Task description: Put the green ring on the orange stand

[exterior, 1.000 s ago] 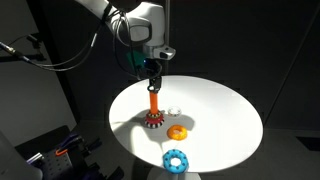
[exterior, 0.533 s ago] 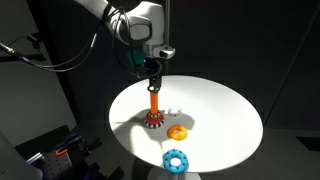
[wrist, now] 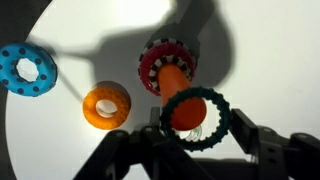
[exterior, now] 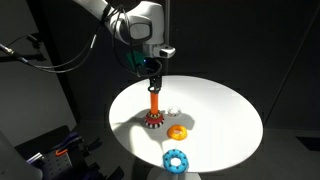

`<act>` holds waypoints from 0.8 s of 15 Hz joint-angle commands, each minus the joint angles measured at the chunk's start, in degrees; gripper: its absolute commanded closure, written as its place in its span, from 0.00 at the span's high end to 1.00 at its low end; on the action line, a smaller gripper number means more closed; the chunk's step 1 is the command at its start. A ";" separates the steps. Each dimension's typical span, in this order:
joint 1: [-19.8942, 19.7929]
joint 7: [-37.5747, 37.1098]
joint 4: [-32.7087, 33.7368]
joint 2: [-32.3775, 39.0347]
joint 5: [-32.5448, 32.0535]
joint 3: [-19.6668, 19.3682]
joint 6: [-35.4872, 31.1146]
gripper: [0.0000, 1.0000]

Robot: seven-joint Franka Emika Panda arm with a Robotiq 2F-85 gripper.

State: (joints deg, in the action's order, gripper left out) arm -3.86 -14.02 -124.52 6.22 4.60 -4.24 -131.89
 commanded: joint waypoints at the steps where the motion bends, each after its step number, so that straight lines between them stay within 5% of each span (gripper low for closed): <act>1: 0.25 -2.00 1.16 -0.41 -1.73 -0.39 2.61 0.45; 12: 0.24 -2.43 0.79 -0.57 -3.16 -0.58 3.63 0.45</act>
State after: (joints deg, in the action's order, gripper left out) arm -3.86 -14.47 -124.52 6.19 3.37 -4.37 -130.15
